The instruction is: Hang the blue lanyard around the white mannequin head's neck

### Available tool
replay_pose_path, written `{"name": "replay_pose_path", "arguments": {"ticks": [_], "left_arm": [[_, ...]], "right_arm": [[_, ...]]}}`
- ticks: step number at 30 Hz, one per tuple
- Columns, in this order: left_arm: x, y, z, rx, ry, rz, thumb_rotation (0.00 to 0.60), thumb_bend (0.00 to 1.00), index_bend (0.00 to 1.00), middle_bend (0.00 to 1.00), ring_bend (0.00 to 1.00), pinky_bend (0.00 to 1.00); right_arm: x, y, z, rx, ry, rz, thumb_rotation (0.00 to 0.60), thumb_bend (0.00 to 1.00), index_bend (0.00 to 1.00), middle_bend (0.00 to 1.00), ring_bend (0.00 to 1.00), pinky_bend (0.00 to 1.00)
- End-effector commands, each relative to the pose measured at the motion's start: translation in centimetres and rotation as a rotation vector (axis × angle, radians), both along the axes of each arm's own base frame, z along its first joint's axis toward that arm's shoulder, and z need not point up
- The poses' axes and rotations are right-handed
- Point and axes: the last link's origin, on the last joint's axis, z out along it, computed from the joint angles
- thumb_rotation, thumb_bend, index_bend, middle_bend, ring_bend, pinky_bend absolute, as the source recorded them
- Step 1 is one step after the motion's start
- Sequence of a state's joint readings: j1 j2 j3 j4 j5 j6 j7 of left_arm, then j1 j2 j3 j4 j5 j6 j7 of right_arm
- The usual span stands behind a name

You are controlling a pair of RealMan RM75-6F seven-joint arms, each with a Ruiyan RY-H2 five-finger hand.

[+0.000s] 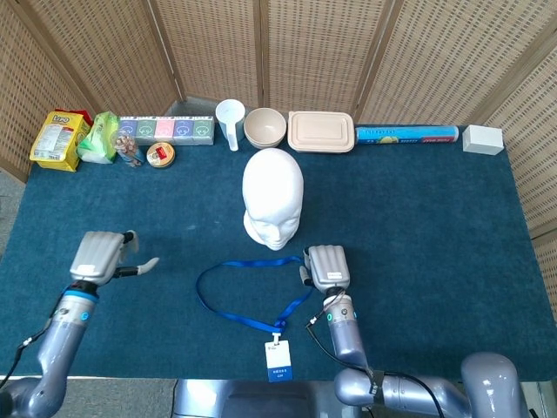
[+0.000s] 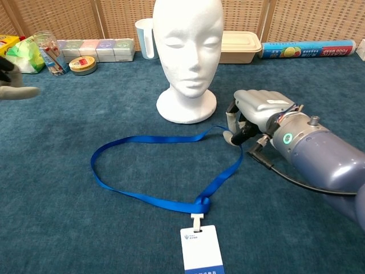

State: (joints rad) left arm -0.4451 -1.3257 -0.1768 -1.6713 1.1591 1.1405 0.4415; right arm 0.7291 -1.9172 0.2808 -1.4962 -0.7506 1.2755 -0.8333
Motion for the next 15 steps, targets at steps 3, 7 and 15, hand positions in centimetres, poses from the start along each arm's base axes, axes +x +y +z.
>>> {"name": "replay_pose_path", "arguments": {"ticks": [3, 7, 15], "left_arm": [[2.3, 2.0, -2.5, -0.052, 0.052, -0.052, 0.185, 0.17, 0.56, 0.93, 0.92, 0.89], [3.7, 2.8, -4.1, -0.076, 0.094, -0.08, 0.185, 0.19, 0.56, 1.0, 1.0, 0.97], [6.1, 3.1, -7.2, -0.137, 0.106, -0.064, 0.249, 0.25, 0.56, 1.0, 1.0, 1.0]], "right_arm": [[0.0, 0.2, 0.2, 0.003, -0.006, 0.01, 0.497, 0.49, 0.62, 0.85, 1.0, 1.0], [-0.1, 0.3, 0.4, 0.002, -0.016, 0.013, 0.498, 0.5, 0.62, 0.85, 1.0, 1.0], [-0.5, 0.4, 0.6, 0.007, -0.029, 0.007, 0.497, 0.5, 0.62, 0.86, 1.0, 1.0]]}}
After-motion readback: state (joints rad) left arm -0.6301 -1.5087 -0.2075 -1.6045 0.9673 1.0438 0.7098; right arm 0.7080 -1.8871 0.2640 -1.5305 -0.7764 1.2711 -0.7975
